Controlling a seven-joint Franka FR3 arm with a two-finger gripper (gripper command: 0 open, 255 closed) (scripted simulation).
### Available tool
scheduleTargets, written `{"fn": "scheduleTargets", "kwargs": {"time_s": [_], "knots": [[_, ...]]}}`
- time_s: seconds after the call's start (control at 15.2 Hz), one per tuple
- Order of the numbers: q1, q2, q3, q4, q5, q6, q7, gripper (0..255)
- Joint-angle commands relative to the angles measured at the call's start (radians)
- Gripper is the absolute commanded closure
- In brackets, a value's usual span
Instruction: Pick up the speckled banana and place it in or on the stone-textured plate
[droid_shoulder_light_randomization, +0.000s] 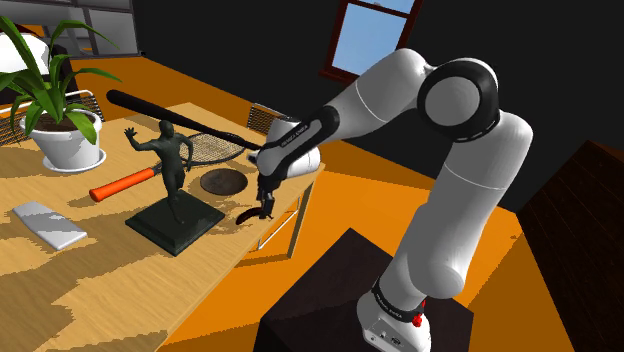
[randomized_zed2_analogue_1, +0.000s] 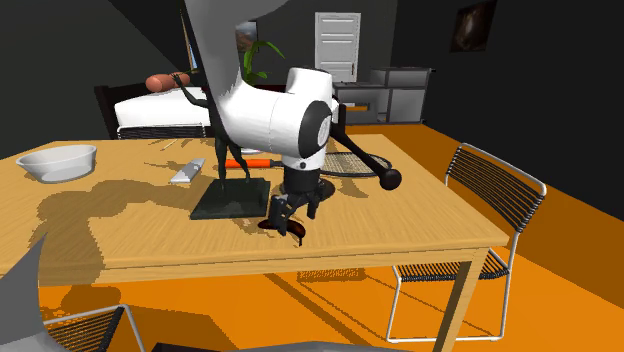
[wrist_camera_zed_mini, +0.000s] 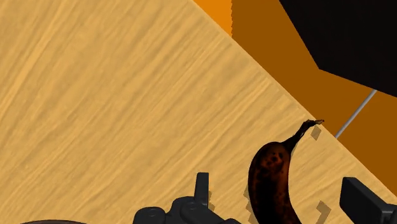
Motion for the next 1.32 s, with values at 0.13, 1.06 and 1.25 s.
{"fn": "scheduleTargets", "kwargs": {"time_s": [0.13, 1.06, 1.25], "knots": [[-0.002, 0.035, 0.008, 0.0, 0.025, 0.035, -0.02, 0], [-0.001, 0.033, 0.008, -0.006, 0.026, 0.039, -0.021, 255], [0.0, 0.021, 0.004, 0.0, 0.015, 0.023, -0.011, 255]]}}
